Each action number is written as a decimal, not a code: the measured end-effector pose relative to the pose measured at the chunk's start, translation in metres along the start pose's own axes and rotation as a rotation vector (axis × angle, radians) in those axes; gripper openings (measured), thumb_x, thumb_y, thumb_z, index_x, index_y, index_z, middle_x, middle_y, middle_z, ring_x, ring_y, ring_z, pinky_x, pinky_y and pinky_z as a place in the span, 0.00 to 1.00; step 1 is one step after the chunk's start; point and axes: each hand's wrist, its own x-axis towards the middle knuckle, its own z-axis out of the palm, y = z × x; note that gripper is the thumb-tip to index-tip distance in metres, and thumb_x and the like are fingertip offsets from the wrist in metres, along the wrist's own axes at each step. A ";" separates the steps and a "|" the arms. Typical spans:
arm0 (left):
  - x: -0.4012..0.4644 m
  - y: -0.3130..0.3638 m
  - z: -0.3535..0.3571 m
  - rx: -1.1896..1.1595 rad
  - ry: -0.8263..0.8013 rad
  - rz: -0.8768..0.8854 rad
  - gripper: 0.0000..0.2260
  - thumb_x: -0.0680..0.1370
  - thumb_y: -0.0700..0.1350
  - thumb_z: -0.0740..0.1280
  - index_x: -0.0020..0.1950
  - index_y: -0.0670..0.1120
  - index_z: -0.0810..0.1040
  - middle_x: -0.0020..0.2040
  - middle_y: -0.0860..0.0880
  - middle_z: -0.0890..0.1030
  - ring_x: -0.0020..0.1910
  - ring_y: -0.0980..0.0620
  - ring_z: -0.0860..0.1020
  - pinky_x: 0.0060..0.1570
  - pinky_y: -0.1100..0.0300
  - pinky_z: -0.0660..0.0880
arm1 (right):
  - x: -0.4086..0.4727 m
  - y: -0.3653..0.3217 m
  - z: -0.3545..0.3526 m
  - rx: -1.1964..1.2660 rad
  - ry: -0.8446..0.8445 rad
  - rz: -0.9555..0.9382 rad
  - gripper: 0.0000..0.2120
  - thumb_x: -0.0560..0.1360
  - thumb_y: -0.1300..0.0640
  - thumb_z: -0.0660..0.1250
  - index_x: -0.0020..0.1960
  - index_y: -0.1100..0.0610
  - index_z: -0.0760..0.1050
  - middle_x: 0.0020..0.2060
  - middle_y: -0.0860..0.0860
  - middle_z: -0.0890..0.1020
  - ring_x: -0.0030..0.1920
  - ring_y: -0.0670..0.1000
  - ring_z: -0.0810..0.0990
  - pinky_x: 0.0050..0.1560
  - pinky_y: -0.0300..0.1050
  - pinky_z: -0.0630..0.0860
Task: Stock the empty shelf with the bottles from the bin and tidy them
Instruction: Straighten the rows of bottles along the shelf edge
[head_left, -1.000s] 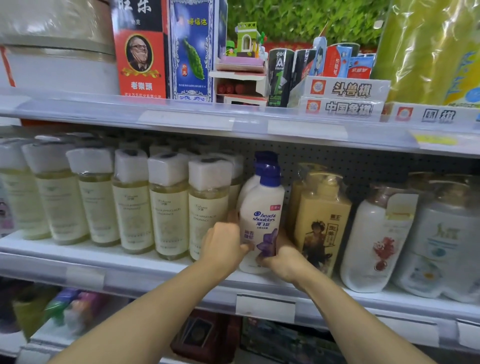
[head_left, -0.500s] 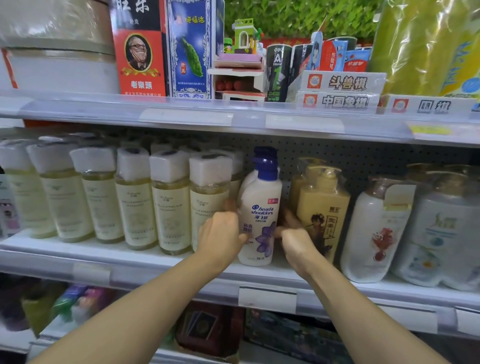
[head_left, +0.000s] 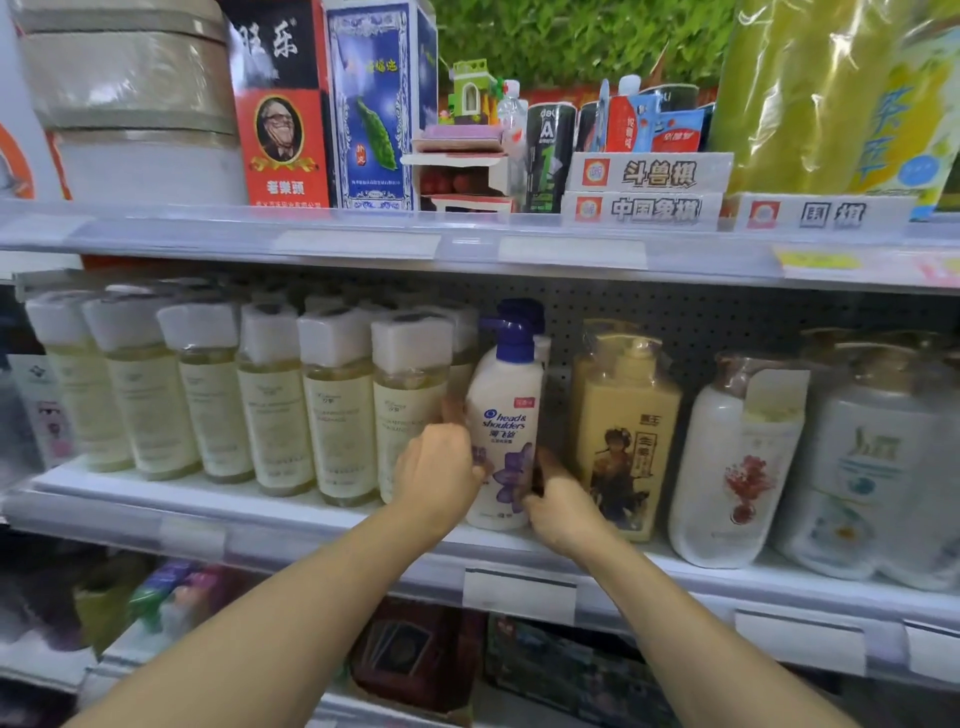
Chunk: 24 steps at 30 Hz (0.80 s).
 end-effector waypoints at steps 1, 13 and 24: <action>-0.001 0.001 0.000 -0.004 -0.001 -0.007 0.13 0.76 0.48 0.69 0.54 0.41 0.74 0.48 0.43 0.81 0.49 0.42 0.80 0.46 0.52 0.77 | -0.001 -0.001 0.000 -0.004 0.006 -0.007 0.26 0.77 0.61 0.62 0.73 0.51 0.61 0.66 0.53 0.74 0.64 0.54 0.73 0.64 0.48 0.70; -0.029 0.035 -0.005 0.012 0.149 0.130 0.22 0.77 0.52 0.66 0.64 0.47 0.60 0.60 0.48 0.73 0.55 0.47 0.77 0.46 0.56 0.73 | -0.053 0.015 -0.040 -0.136 0.538 -0.040 0.23 0.76 0.60 0.66 0.67 0.58 0.59 0.66 0.56 0.62 0.62 0.53 0.71 0.56 0.42 0.71; -0.031 0.065 0.006 0.009 0.109 0.137 0.19 0.77 0.53 0.66 0.62 0.48 0.64 0.57 0.49 0.76 0.53 0.51 0.77 0.42 0.62 0.68 | -0.058 0.016 -0.076 -0.113 0.556 -0.132 0.21 0.76 0.61 0.66 0.65 0.56 0.61 0.60 0.52 0.67 0.52 0.44 0.64 0.52 0.36 0.65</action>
